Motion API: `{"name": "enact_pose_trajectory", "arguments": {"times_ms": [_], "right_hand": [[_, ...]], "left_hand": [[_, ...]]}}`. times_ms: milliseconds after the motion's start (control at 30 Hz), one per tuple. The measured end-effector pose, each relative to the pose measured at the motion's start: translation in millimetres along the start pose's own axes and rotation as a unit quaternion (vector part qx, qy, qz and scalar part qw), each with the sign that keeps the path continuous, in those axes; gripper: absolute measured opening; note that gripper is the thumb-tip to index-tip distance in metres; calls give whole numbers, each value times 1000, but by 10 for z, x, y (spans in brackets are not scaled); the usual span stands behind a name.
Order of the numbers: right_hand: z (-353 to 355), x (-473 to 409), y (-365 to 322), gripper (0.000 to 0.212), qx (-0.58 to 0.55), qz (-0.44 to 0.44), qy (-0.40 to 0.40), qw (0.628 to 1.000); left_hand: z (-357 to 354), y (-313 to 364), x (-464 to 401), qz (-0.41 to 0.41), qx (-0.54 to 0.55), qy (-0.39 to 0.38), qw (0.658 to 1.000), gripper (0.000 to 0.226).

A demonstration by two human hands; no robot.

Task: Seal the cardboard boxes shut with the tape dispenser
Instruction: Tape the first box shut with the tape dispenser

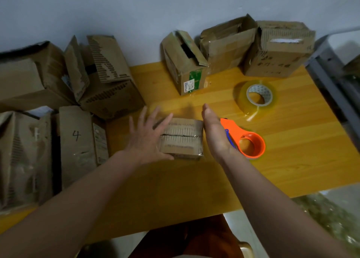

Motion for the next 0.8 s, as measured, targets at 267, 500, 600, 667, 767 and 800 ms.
{"name": "enact_pose_trajectory", "arguments": {"times_ms": [267, 500, 600, 667, 767, 800], "right_hand": [[-147, -23, 238, 48, 87, 38, -16, 995], [157, 157, 406, 64, -82, -62, 50, 994], [28, 287, 332, 46, -41, 54, 116, 991], [-45, 249, 306, 45, -24, 60, 150, 987], [-58, 89, 193, 51, -23, 28, 186, 982], [-52, 28, 199, 55, -31, 0, 176, 984]], "left_hand": [[-274, 53, -18, 57, 60, -16, 996, 124], [-253, 131, -11, 126, 89, -11, 988, 125], [-233, 220, -13, 153, 74, 19, 985, 124], [-240, 261, -6, 161, 80, 15, 983, 125], [-228, 261, 11, 175, 131, -3, 976, 133], [-215, 243, 25, 176, 155, -13, 972, 137]]}}
Point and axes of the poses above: each hand's wrist, its own x-axis away from the middle knuckle, its own z-axis out of the back of the hand, y = z × x, the point moved 5 cm from there along -x, towards the middle knuckle, and after that the axes turned 7 degrees about -x, right-handed, at the moved point
